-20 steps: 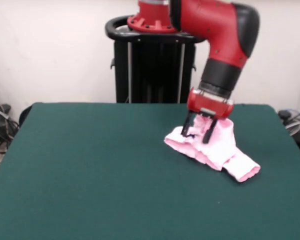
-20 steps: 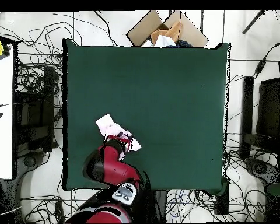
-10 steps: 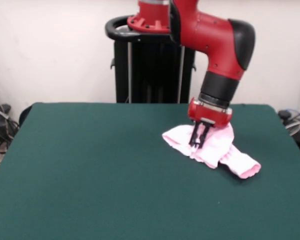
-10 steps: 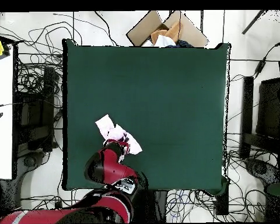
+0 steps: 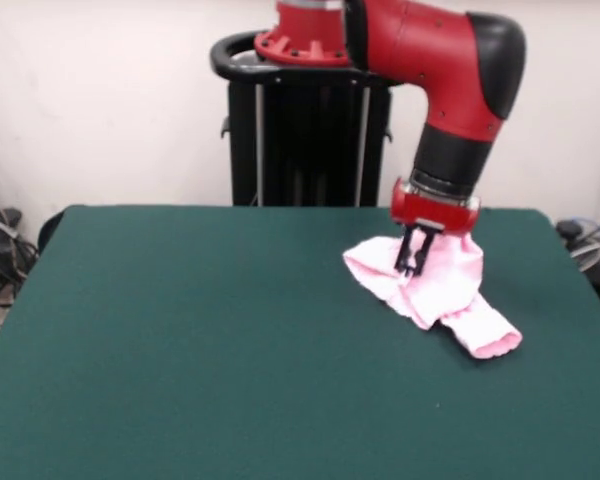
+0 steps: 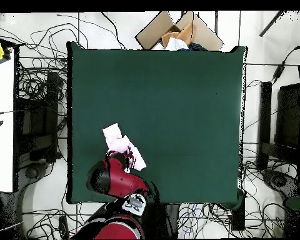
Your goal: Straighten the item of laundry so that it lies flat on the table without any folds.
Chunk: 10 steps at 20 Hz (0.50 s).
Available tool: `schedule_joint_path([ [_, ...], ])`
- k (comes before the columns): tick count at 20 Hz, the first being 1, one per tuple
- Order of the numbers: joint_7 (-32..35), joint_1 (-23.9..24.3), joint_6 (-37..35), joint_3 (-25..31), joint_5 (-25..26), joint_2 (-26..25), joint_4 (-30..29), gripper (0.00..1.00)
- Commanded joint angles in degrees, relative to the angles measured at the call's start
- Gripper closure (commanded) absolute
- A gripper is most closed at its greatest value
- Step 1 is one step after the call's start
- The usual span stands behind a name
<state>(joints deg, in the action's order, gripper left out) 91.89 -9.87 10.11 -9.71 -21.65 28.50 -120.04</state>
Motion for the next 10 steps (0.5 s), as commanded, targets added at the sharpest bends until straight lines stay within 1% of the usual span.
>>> schedule_joint_path([
  [1, 6.84, 4.97, -2.89, -0.12, 3.96, 3.54, 2.98, 1.00],
  [3, 5.38, 7.71, 0.21, -0.41, 7.96, 3.29, 4.62, 1.00],
  [5, 4.97, 7.97, 4.43, -2.19, 10.80, 2.88, 6.34, 1.00],
  [8, 6.35, 7.93, 8.12, -3.07, 12.98, 2.15, 6.76, 1.00],
  [10, 7.66, 6.89, 11.05, -4.43, 13.68, 1.50, 5.94, 1.00],
])
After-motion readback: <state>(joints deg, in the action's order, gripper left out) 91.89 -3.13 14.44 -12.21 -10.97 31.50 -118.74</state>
